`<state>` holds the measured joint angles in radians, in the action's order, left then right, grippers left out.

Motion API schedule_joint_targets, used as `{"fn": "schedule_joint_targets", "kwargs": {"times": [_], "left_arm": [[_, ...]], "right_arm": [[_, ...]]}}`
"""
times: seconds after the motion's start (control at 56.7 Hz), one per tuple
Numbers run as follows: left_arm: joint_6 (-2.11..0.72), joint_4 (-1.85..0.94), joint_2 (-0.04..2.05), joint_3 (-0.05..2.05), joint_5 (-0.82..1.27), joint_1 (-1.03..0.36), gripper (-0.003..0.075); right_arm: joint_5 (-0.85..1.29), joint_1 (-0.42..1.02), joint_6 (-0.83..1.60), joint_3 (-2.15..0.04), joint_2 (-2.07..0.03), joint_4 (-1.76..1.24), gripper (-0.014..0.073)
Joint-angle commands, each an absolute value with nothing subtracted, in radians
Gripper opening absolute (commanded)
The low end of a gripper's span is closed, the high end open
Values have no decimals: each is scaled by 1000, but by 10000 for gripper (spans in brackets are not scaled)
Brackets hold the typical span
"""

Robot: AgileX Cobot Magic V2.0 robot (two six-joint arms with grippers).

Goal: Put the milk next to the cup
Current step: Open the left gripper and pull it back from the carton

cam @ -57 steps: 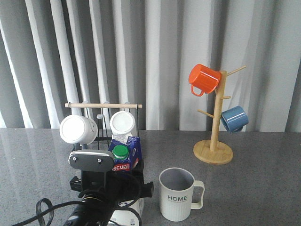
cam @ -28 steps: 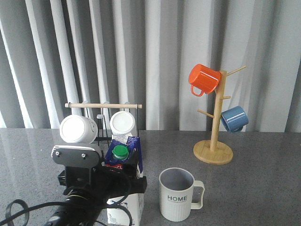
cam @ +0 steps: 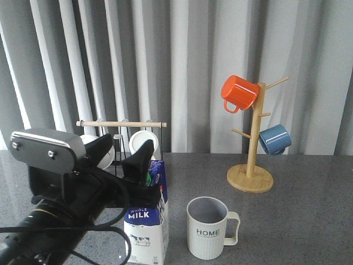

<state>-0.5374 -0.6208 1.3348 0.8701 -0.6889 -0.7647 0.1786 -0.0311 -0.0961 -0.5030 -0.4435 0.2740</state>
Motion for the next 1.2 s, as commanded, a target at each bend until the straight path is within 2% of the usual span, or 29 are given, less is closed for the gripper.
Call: {"fn": "schedule_joint_targets", "kwargs": {"times": [0.0, 0.053, 0.194, 0.37, 0.476, 0.846, 1.005, 1.181], "left_arm": [[-609, -624, 1249, 878, -730, -766, 356], [-623, -625, 1225, 858, -742, -766, 276], [-657, -660, 1169, 787, -799, -766, -8], [-703, -672, 1124, 707, -965, -766, -7], [-702, -668, 1113, 686, -980, -766, -8], [-702, -654, 1115, 686, -826, -767, -8], [-702, -361, 1115, 686, -736, -760, -8], [-702, -330, 1112, 686, -656, -684, -8]], "right_arm": [[108, -37, -93, -529, -448, 286, -6], [108, -37, -93, -529, -448, 286, -6], [108, -37, -93, -529, -448, 286, -6], [108, -37, -93, -529, -448, 286, -6], [108, -37, -93, -529, -448, 286, -6], [108, -37, -93, -529, -448, 286, -6], [108, -37, -93, -529, -448, 286, -6], [108, -37, -93, -529, -448, 286, -6]]}}
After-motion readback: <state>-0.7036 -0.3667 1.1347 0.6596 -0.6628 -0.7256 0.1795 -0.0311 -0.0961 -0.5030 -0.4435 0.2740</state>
